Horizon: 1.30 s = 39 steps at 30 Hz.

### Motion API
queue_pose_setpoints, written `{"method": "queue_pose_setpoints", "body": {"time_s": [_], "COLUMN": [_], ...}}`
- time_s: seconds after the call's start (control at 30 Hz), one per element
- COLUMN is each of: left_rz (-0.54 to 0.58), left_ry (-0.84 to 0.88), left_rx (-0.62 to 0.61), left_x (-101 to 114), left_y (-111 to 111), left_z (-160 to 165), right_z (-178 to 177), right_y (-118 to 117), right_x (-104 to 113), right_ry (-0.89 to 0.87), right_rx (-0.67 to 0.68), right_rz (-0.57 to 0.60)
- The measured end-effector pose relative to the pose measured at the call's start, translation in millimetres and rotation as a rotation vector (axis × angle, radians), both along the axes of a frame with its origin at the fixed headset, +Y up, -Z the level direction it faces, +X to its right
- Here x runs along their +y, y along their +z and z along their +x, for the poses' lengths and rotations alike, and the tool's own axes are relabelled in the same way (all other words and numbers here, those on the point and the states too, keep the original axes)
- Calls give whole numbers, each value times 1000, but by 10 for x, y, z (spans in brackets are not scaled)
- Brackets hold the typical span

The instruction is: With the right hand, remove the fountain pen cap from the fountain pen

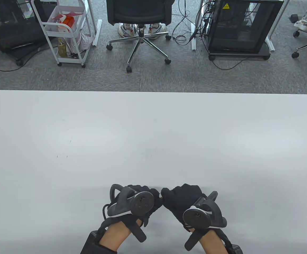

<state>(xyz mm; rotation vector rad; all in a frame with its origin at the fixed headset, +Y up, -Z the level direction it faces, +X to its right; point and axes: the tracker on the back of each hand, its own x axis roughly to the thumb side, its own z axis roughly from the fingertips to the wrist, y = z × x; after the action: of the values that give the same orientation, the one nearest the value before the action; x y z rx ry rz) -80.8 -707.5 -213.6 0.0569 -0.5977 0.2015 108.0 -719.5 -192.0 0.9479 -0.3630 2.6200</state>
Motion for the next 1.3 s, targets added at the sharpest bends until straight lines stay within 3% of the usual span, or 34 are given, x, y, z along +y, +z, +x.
{"method": "queue_pose_setpoints", "body": {"time_s": [0.07, 0.23, 0.37, 0.5, 0.8, 0.97, 1.3], "left_rz": [-42, -9, -40, -61, -72, -65, -69], "left_ry": [-53, -220, -139, -104, -96, -89, -82], "left_rx": [1, 98, 197, 225, 212, 211, 212], "left_x": [-29, -71, -152, -187, -204, -207, -203], "left_y": [3, -48, -132, -166, -179, -176, -166], "left_z": [4, -134, -351, -469, -471, -462, -472], "right_z": [10, 136, 231, 180, -95, -123, -104], "right_y": [-18, -83, -134, -200, -243, -229, -225], "right_x": [-22, -38, -98, -225, -499, -510, -509], "right_ry": [12, 34, 66, 192, 453, 469, 501], "right_rx": [-25, -137, -208, -204, -164, -155, -137], "right_rz": [-1, 3, -49, -155, -182, -120, -123]}}
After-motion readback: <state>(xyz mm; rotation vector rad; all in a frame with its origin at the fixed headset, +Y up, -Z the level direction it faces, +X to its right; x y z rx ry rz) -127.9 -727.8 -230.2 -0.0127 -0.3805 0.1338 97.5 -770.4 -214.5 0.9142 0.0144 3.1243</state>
